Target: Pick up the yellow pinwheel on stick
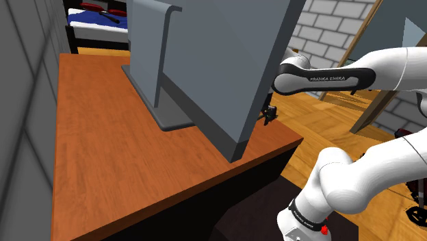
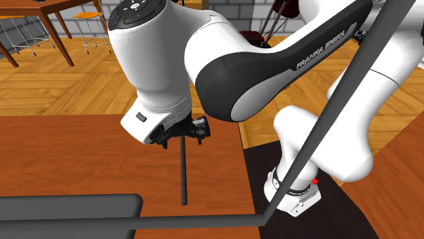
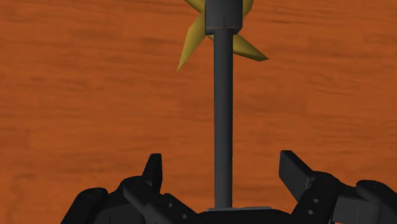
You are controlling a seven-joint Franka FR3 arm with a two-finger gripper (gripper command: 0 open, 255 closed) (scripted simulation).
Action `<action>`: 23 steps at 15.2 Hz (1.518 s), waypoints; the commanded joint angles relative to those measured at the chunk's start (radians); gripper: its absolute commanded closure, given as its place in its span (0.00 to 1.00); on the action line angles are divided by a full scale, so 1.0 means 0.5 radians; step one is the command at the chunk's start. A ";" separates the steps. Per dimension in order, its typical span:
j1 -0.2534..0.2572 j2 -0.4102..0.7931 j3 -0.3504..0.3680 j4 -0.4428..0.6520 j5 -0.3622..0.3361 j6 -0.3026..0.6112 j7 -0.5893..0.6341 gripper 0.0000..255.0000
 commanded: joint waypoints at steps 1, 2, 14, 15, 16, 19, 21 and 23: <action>-0.004 0.000 -0.009 -0.043 -0.011 0.043 0.008 0.00; -0.004 -0.001 -0.009 -0.043 -0.011 0.043 0.008 0.00; -0.003 -0.011 0.004 0.002 0.000 -0.011 -0.005 1.00; -0.002 -0.015 0.009 0.025 0.006 -0.039 -0.011 1.00; 0.000 -0.019 0.015 0.049 0.010 -0.066 -0.017 1.00; 0.004 -0.028 0.030 0.121 0.025 -0.145 -0.035 1.00; 0.006 -0.031 0.040 0.171 0.034 -0.198 -0.047 1.00; 0.008 -0.032 0.050 0.223 0.042 -0.249 -0.059 1.00</action>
